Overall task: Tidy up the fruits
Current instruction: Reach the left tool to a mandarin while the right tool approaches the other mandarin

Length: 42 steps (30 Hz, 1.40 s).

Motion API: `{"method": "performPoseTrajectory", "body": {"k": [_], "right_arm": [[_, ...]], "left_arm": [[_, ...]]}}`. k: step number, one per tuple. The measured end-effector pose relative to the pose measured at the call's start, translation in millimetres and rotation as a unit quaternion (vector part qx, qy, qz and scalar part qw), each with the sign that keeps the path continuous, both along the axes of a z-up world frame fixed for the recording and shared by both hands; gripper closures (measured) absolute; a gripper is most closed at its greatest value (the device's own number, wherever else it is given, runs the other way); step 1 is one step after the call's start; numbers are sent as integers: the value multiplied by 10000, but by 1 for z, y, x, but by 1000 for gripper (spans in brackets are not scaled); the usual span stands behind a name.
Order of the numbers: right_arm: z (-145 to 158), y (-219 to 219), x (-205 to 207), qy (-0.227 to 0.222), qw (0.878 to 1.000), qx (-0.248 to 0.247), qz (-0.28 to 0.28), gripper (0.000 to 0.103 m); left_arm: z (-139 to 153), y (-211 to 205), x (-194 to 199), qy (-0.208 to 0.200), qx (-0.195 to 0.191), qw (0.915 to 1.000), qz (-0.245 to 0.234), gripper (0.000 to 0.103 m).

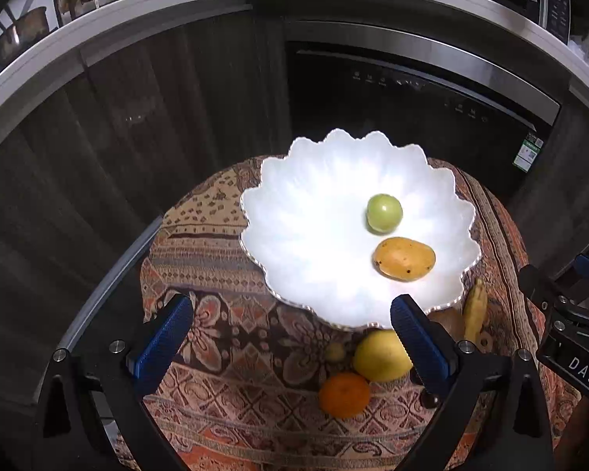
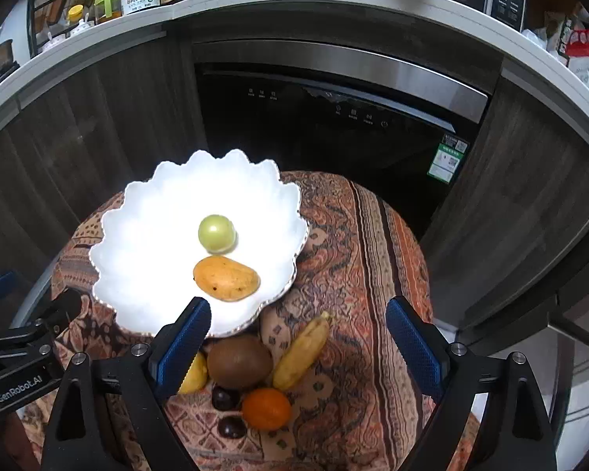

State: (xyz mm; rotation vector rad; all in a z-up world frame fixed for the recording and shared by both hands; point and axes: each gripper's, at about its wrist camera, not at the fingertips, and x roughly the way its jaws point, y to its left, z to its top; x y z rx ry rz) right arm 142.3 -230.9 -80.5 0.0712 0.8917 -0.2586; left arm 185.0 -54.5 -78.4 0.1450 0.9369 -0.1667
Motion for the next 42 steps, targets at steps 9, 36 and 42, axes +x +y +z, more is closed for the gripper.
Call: {"method": "performPoseTrajectory", "body": {"k": [9,36,42], "right_arm": [[-8,-1,-20,42,10000,52,-72,11],[-63,-2,-55,472,9986,172,-184,12],[-73,-5,-56,561,9979,238,-226,11]], "left_arm": [[-12,0,-18,122,-28,9999,-76,1],[-83,-12,-45,698,-82,9967,-408,8],[-99,-19,-44,880,-20,9948,-515,20]]}}
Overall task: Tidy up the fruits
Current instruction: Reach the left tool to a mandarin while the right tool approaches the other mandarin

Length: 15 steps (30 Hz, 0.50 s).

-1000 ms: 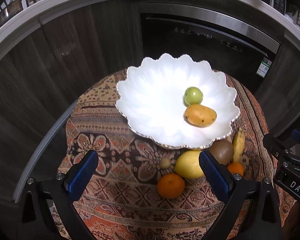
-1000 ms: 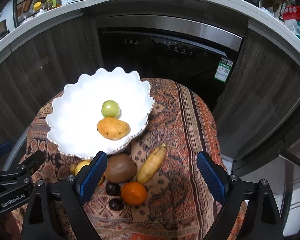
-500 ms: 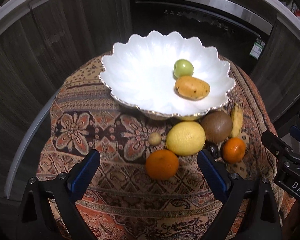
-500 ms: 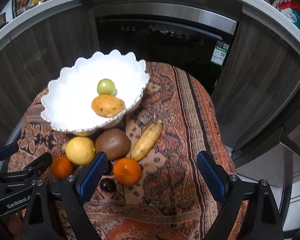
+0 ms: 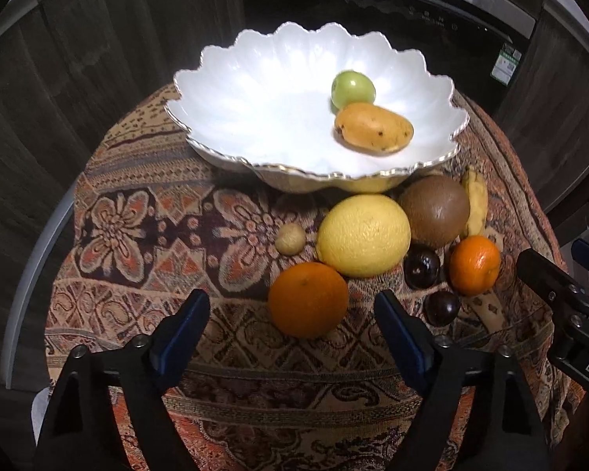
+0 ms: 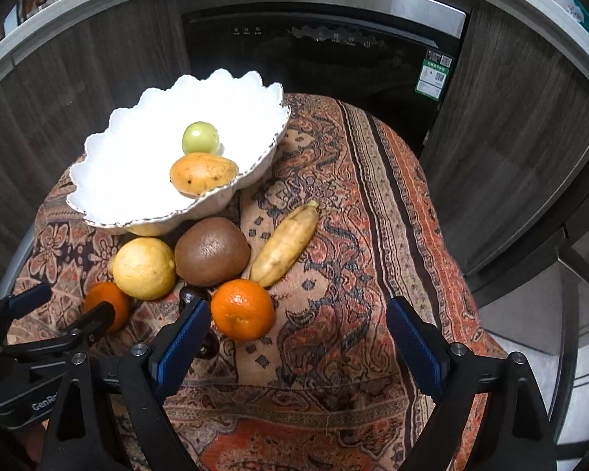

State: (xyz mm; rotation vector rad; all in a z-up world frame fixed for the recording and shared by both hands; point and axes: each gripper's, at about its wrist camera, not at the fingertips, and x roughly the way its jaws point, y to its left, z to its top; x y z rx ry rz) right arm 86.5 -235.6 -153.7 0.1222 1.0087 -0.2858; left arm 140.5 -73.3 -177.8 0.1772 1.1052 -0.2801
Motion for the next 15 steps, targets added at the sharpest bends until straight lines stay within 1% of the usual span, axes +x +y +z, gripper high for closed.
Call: {"method": "performPoseTrajectory", "body": {"k": [7,9,13,15], "right_arm": [[-15,0,0,158,9999,67,13,11],[-18,0,0,187,9998,70,11,11],[-22,-1,3,223,9997,69,0,11],[-24,-2,4,247,9997,73,-5,11]], "left_arm": [[-17,-5,4,134,53,9999,-41,25],[-21,-7,6,145,62,9999,-38,31],[-26,-10,9,197,18,9998,-49,37],[-29,-10,12,227,5,9997,-60,45]]}}
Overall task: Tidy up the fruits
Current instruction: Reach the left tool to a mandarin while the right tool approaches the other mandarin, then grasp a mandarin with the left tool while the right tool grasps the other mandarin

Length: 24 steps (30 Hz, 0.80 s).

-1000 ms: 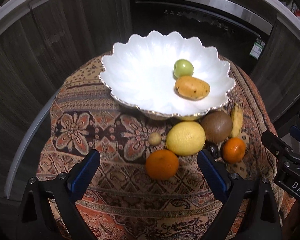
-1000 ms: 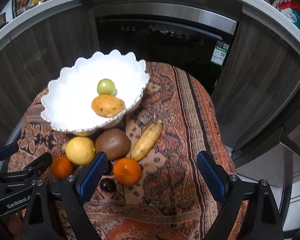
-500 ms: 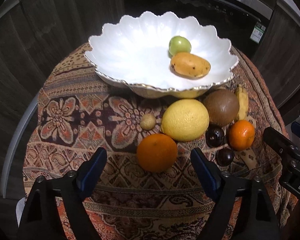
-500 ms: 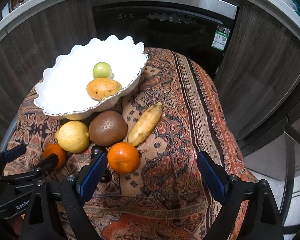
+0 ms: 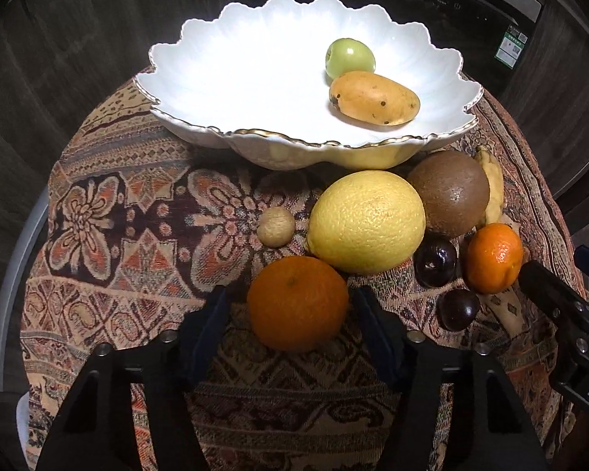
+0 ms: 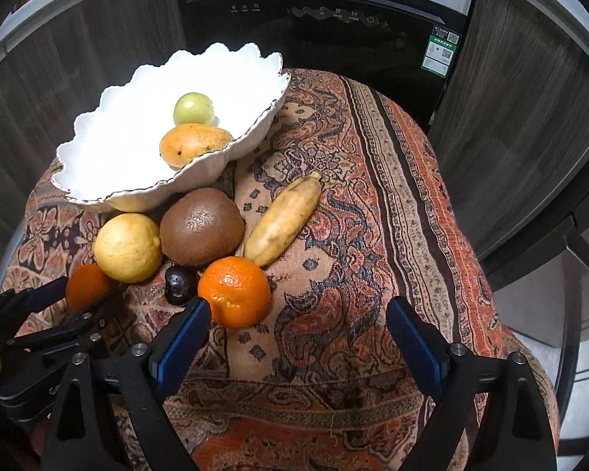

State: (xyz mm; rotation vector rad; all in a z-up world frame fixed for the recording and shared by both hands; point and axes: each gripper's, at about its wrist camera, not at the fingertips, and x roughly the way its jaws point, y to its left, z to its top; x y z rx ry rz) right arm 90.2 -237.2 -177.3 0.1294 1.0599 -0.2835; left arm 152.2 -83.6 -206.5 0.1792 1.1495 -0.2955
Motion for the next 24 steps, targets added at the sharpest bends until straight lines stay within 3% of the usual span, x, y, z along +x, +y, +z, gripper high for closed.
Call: {"method": "performPoseTrajectory", "body": {"k": [3,22,24], "right_arm": [[-4,0,1,50,10000,4,-3,11],[-1,14,11,7,9997,20,243,12],[-2,17,14,31,9995,-13,301,18]], "left_arm": [[-3,-1,3,51,-34,10000,-32,55],[15,25,-4,-102,-14,9996,278,57],[16,29,-2,-112,-26,9994,335,57]]}}
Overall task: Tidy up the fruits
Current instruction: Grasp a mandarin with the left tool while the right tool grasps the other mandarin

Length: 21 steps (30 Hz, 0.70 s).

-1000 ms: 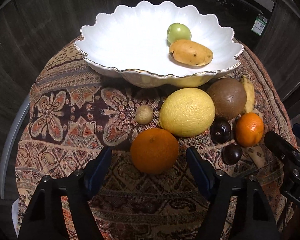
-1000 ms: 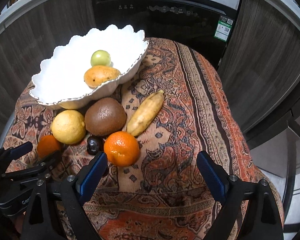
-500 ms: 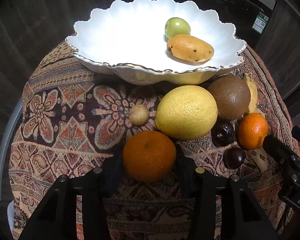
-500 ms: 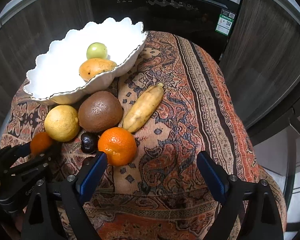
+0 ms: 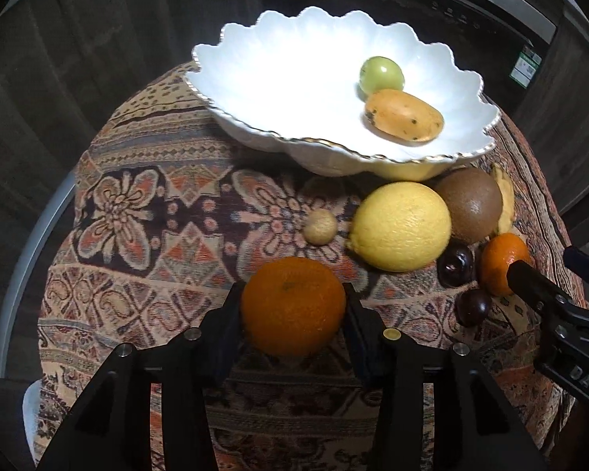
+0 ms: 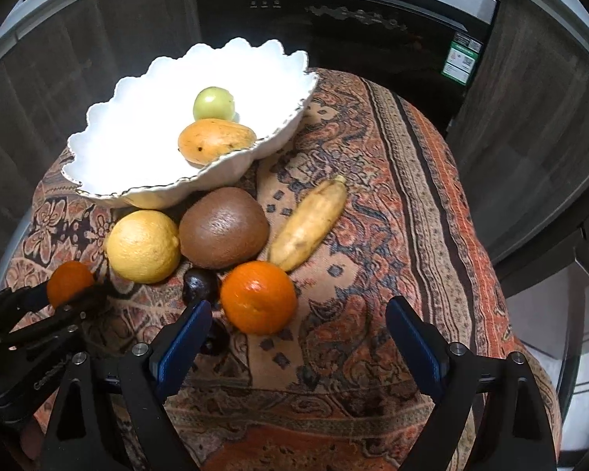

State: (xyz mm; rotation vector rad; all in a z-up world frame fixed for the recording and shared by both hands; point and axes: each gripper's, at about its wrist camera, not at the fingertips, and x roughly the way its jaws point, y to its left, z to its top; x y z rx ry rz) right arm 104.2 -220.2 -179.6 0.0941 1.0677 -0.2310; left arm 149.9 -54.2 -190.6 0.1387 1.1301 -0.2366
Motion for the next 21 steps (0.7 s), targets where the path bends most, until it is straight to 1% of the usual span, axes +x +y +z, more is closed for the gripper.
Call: {"method": "performPoseTrajectory", "body": {"k": [3,5,8,11,13,15,16,21], "right_arm": [[-6,4,6,110,9999,77,96,28],[-12,5,10,190,9996,146,119,32],[-19,6,14,257,9994,222,112,33],[-26,4,17,329,9989,328,94,39],[-30,3,18,339,9985,427,100,41],[-31,4,19,335,9979,523,155,52],[-31,6,20,325,9976,574,197,55],[-29,8,17,288,9979,546,201,58]], "left_arm": [[-1,4,1,7,0,10000,54,57],[-2,6,1,32,-5,10000,78,57],[-3,7,3,59,6,9999,92,57],[-4,6,3,80,19,9999,88,57],[-5,5,4,87,22,9999,81,57],[-6,4,5,92,22,9999,75,57],[-6,5,6,89,22,9999,77,57],[-2,3,4,26,37,10000,44,57]]}}
